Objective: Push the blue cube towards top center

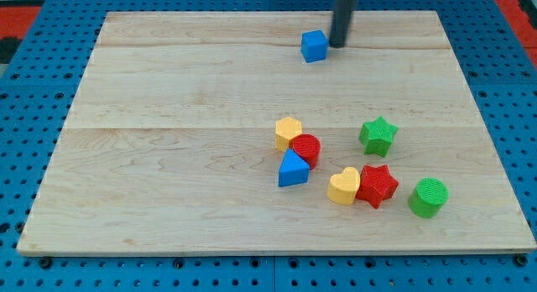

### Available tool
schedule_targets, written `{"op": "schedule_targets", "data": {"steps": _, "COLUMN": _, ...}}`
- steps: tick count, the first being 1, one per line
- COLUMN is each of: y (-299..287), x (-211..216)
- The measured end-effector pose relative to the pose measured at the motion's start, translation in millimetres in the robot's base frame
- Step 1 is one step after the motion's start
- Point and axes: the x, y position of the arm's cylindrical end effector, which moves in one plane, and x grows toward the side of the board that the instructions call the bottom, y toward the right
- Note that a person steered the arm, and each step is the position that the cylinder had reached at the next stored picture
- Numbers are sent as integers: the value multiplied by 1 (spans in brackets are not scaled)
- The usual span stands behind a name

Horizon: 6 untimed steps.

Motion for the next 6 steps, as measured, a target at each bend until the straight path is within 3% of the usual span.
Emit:
{"op": "schedule_targets", "data": {"steps": 1, "y": 4, "x": 2}}
{"op": "schedule_targets", "data": {"steps": 2, "y": -3, "x": 73}}
{"op": "schedule_targets", "data": {"steps": 3, "y": -69, "x": 51}}
{"op": "schedule_targets", "data": {"steps": 5, "y": -74, "x": 0}}
{"op": "schedule_targets", "data": {"steps": 6, "y": -30, "x": 12}}
